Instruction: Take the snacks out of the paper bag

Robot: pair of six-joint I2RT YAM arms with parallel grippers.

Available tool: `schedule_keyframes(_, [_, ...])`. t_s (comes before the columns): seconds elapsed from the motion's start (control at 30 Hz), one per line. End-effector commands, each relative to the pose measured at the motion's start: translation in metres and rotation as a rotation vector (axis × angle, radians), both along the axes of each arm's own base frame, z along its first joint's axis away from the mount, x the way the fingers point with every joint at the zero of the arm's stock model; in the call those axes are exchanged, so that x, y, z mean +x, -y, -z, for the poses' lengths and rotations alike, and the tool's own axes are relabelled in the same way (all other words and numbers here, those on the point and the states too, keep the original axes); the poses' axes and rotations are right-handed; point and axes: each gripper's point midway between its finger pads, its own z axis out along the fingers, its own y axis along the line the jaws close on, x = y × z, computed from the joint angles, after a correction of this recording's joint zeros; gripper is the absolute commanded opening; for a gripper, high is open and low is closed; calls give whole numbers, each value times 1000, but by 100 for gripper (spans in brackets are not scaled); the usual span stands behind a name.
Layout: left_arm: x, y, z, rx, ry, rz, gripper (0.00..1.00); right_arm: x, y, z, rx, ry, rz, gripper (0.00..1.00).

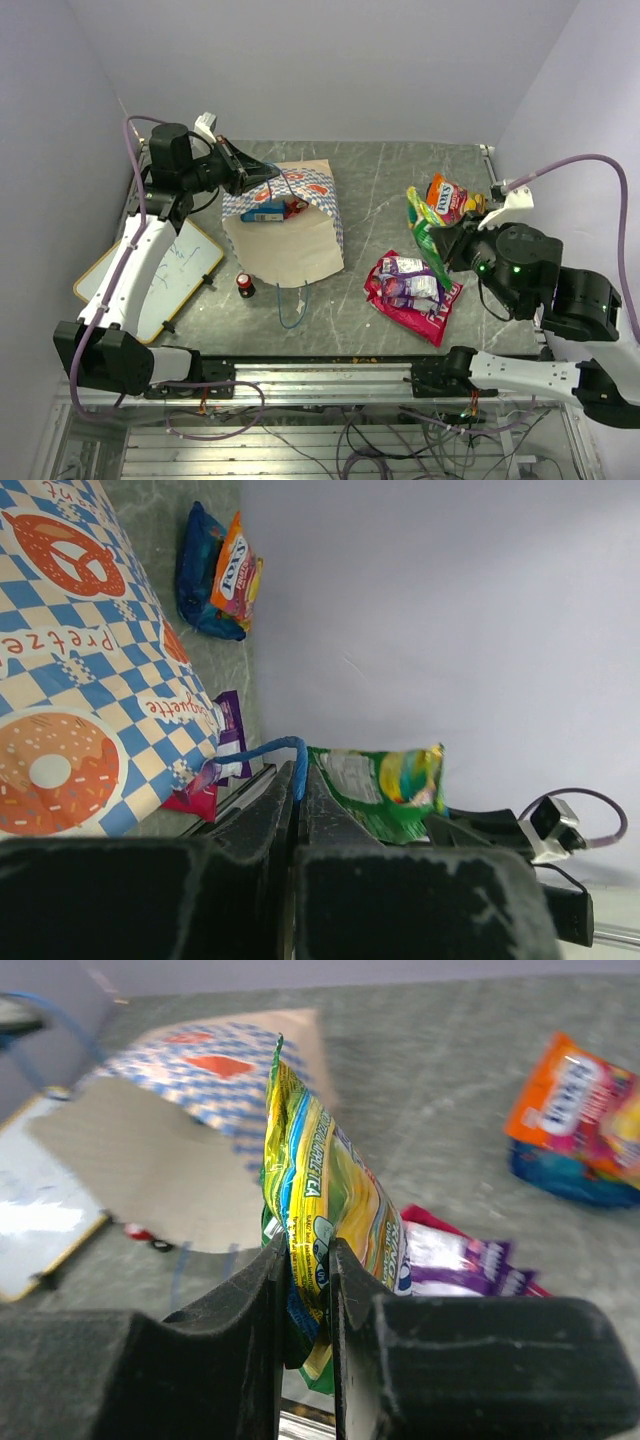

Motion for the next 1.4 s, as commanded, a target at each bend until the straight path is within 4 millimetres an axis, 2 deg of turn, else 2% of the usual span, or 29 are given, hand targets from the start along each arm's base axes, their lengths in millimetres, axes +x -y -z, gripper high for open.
schedule_keyframes(0.0, [-6, -3, -11, 0, 52, -14, 7, 4, 61, 28, -122, -76, 314, 0])
schedule_keyframes(0.07, [-7, -4, -10, 0, 47, -14, 7, 3, 71, 40, -213, -102, 351, 0])
schedule_keyframes(0.23, [-7, -3, -11, -1, 46, -13, 7, 11, 65, 66, -347, -116, 383, 0])
schedule_keyframes(0.33, [-6, -3, -10, 8, 44, -7, 7, 23, 56, 71, -443, -81, 393, 0])
schedule_keyframes(0.43, [-6, -2, -10, 10, 44, 0, 7, 35, 42, 79, -629, -44, 336, 0])
schedule_keyframes(0.6, [-8, -2, -9, 1, 41, 3, 7, 57, 35, 104, -920, -26, 302, 0])
schedule_keyframes(0.7, [-10, -2, -10, -2, 41, 4, 7, 75, 35, 120, -916, -62, 276, 0])
schedule_keyframes(0.8, [-13, -2, -9, -3, 40, 6, 7, 96, 35, 118, -837, -26, 286, 0])
schedule_keyframes(0.93, [-13, -2, -6, -6, 32, 10, 7, 134, 51, 125, -873, -5, 338, 0])
schedule_keyframes(1.07, [-13, -1, -8, -12, 33, 18, 7, 182, 90, 141, -907, -51, 444, 0])
schedule_keyframes(1.13, [-12, 0, -9, -10, 34, 23, 7, 205, 116, 147, -920, -65, 511, 0])
schedule_keyframes(1.2, [-11, 0, -10, -9, 33, 30, 7, 222, 135, 157, -946, -87, 551, 0])
schedule_keyframes(1.3, [-10, 2, -9, -4, 29, 45, 7, 244, 152, 167, -988, -82, 584, 0])
schedule_keyframes(1.37, [-9, 3, -9, -4, 26, 53, 7, 257, 155, 173, -1027, -72, 574, 0])
